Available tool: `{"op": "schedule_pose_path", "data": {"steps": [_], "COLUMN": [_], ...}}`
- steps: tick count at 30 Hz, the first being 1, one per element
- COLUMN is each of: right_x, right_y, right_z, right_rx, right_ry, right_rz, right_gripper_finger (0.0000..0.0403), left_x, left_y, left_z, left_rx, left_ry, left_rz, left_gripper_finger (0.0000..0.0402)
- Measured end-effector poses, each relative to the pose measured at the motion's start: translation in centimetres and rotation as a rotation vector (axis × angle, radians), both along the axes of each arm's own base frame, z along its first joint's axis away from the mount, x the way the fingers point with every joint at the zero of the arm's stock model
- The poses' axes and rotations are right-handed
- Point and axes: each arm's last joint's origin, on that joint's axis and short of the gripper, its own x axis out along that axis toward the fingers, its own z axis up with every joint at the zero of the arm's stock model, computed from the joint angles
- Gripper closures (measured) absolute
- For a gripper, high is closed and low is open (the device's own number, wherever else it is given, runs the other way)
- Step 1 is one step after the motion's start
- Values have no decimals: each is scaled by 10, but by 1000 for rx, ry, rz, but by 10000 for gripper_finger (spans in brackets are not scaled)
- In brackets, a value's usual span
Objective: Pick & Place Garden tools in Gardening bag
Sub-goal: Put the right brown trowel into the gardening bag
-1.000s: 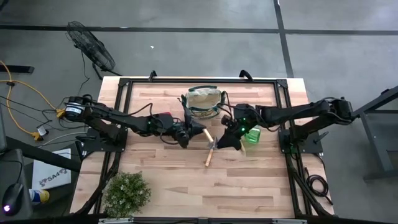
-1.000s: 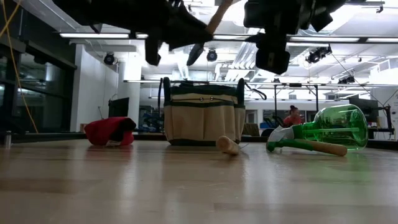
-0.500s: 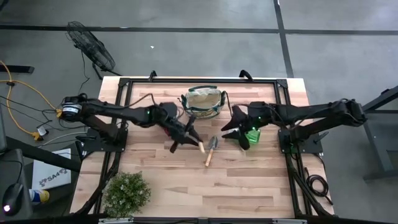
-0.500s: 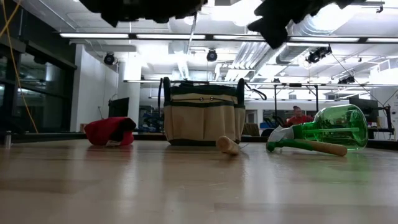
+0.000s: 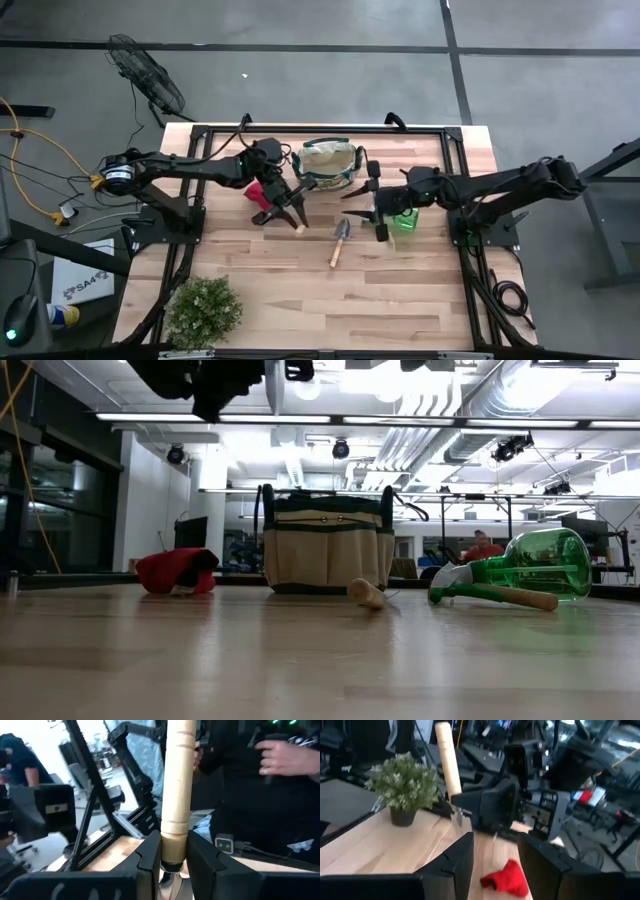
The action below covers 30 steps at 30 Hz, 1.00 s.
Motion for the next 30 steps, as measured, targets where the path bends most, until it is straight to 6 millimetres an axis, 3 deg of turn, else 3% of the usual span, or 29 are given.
{"op": "schedule_pose_path", "data": {"steps": [13,21,30], "right_x": [37,64,68], "right_y": [-11,-6,15], "right_z": [-10,-4,-6], "right_rx": [57,82,90], "right_ry": [-237,-206,-161], "right_rz": [143,214,253], "right_gripper_finger": [259,256,194], "left_x": [-1,-1,-1], "left_y": [0,0,0], "left_z": [-1,-3,-7], "left_rx": [-7,-12,-8], "left_ry": [13,43,77], "left_rz": [-24,-4,15], "left_gripper_finger": [340,340,340]}}
